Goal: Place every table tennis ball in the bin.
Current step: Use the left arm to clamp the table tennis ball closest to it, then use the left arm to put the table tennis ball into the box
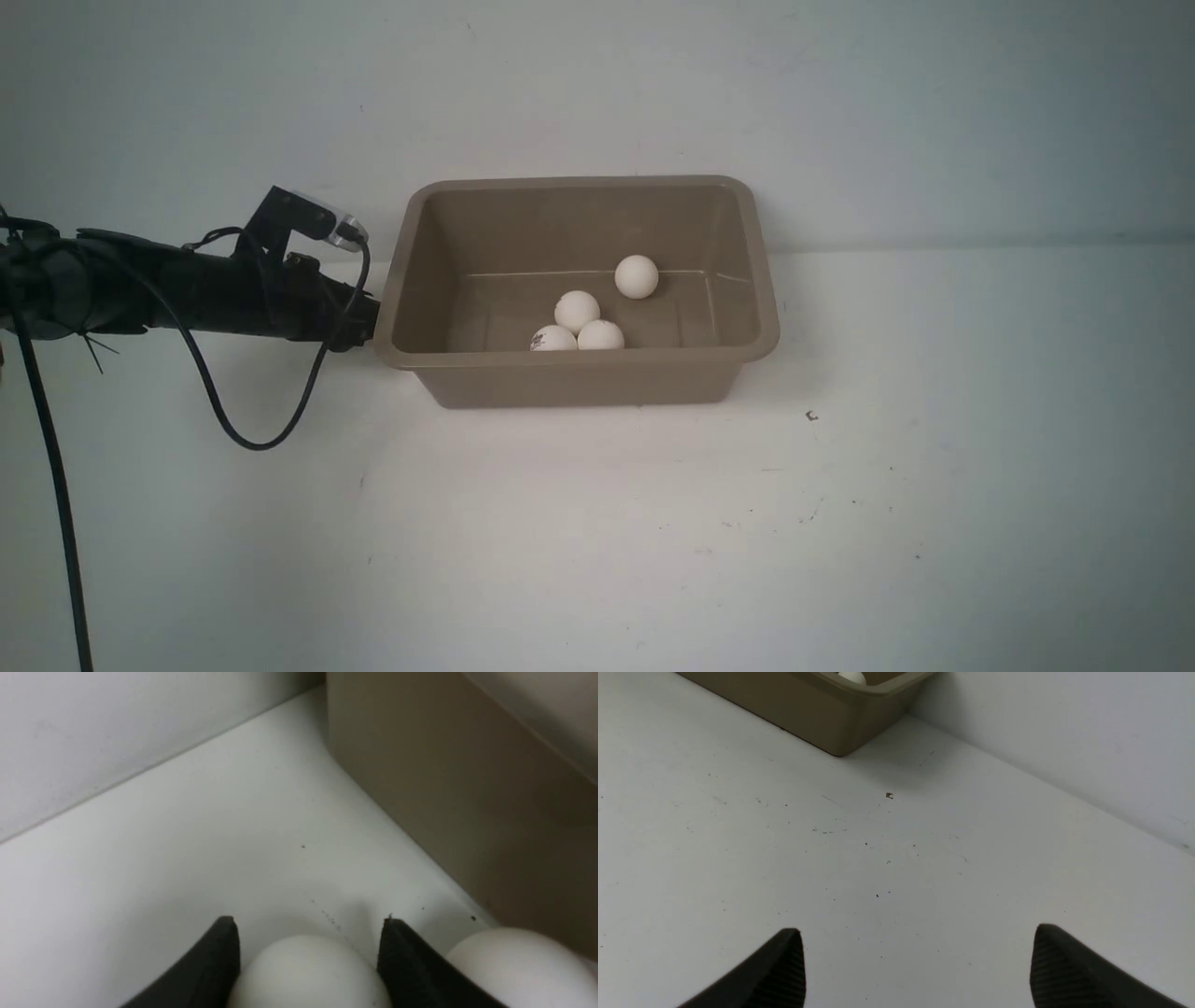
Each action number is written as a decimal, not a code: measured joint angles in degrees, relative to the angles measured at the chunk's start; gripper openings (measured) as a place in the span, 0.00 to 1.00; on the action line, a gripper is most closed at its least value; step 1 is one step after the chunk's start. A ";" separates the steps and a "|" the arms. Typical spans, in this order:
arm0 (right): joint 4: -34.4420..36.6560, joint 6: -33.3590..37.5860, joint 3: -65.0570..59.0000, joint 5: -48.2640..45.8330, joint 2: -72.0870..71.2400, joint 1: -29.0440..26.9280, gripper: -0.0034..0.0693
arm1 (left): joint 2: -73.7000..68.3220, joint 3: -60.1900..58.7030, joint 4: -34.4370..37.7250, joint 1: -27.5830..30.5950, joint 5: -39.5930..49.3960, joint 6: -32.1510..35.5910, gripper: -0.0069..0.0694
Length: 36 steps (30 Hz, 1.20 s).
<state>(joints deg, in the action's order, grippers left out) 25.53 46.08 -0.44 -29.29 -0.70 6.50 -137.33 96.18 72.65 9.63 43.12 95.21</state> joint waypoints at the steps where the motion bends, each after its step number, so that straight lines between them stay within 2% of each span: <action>1: 0.00 0.39 0.00 0.00 0.00 0.00 0.86 | 0.07 0.00 0.00 0.00 0.31 0.34 0.54; 12: 0.00 1.00 0.00 0.06 0.00 0.00 0.86 | 10.18 -0.08 1.74 0.92 2.12 2.09 0.54; 17: 0.00 0.93 0.00 0.06 0.00 0.00 0.86 | 13.19 -0.02 3.05 0.83 8.03 2.64 0.54; 22: 0.00 0.55 0.00 0.06 0.00 0.00 0.86 | 12.14 -0.02 3.05 -0.36 12.87 4.22 0.54; 25: 0.00 0.24 0.00 0.06 0.00 0.00 0.86 | 11.19 -0.02 2.90 -2.06 16.10 7.84 0.54; 31: 0.00 0.20 0.00 0.06 0.00 0.00 0.86 | 10.01 -0.02 2.78 -6.05 16.65 10.08 0.54; 34: 0.00 0.20 0.00 0.06 0.00 0.00 0.86 | 9.68 -0.02 2.14 -7.11 16.54 10.14 0.57; 36: 0.00 0.20 0.00 0.06 0.00 0.00 0.86 | 9.62 -0.02 2.02 -7.95 15.53 9.45 0.68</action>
<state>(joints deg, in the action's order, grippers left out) 25.53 46.28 -0.44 -29.23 -0.70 6.50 -127.71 96.16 74.67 1.68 58.65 104.66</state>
